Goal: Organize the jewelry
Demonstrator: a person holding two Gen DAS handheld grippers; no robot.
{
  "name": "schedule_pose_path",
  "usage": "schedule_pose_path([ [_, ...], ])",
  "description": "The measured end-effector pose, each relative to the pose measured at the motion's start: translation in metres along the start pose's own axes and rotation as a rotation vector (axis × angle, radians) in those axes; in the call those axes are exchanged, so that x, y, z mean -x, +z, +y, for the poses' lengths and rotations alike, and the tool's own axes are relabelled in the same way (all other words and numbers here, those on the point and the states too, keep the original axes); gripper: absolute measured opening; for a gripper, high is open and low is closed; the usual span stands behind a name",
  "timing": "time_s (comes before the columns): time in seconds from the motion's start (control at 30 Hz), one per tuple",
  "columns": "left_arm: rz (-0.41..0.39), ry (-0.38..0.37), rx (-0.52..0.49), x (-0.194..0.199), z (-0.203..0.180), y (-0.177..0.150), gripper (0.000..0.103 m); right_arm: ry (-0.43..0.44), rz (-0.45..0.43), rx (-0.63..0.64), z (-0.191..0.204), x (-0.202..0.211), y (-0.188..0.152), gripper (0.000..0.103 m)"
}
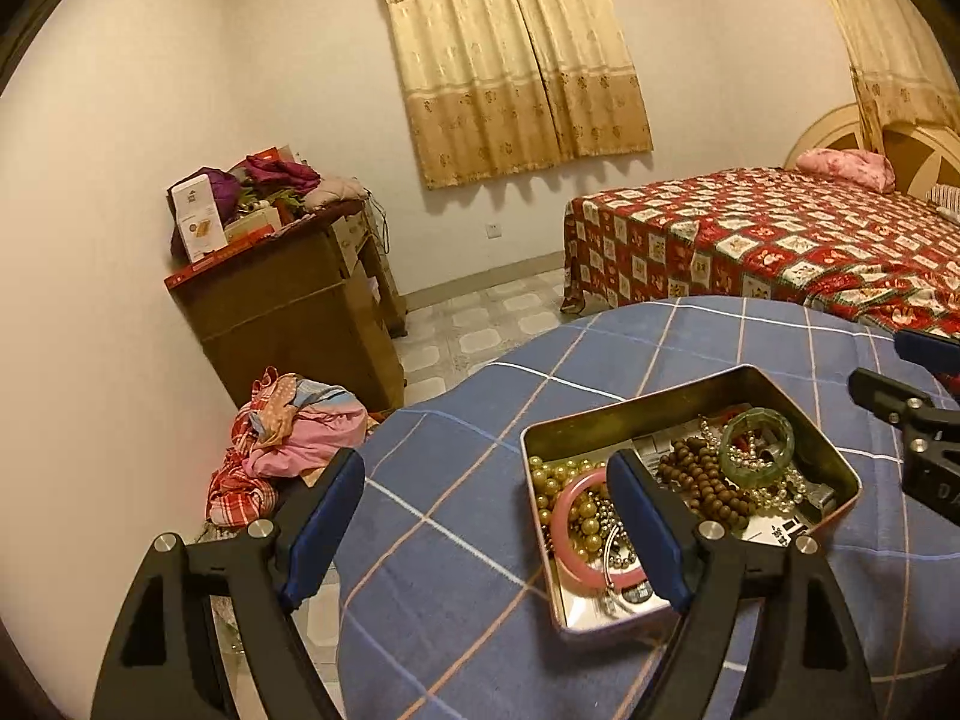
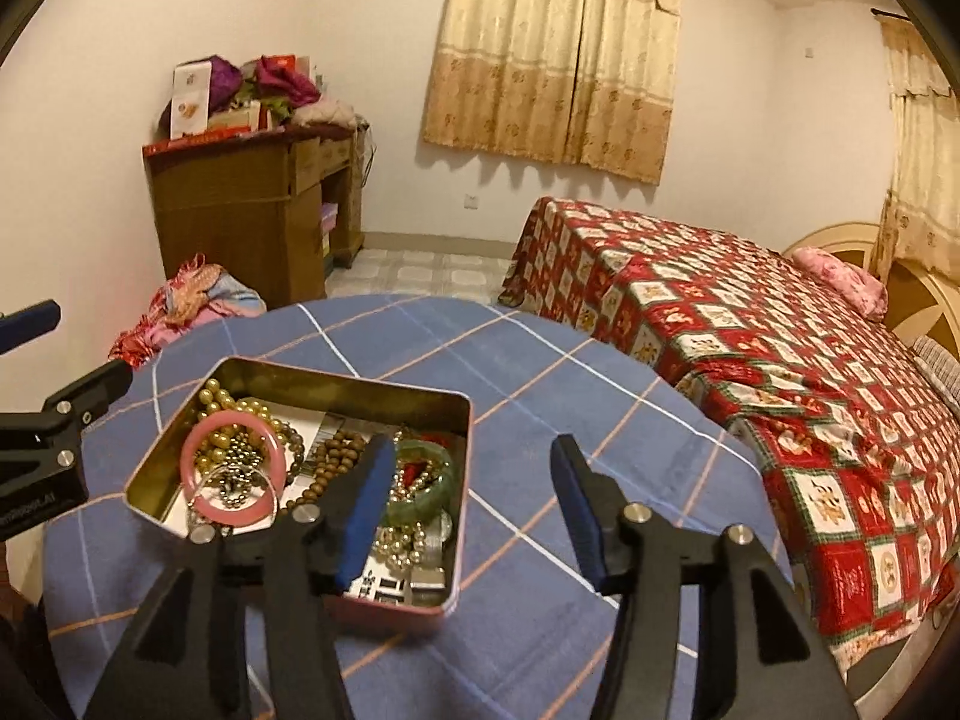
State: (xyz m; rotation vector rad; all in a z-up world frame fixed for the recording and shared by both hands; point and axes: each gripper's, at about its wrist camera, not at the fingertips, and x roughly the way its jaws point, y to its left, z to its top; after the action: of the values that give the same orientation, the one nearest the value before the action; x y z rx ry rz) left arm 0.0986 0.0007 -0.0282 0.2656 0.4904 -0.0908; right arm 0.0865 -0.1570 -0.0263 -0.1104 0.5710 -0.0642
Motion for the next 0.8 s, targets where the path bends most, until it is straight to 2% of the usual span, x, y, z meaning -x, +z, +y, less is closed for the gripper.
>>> schedule_pose_path([
  [0.23,-0.025,0.007,0.018,0.022,0.008,0.0,0.083,-0.001,-0.041,-0.02,-0.004,0.024,-0.002,0.062],
  [0.8,-0.031,0.021,0.042,0.032,0.017,-0.004,0.083,-0.002,-0.068,-0.034,-0.007,0.038,-0.004,0.062],
])
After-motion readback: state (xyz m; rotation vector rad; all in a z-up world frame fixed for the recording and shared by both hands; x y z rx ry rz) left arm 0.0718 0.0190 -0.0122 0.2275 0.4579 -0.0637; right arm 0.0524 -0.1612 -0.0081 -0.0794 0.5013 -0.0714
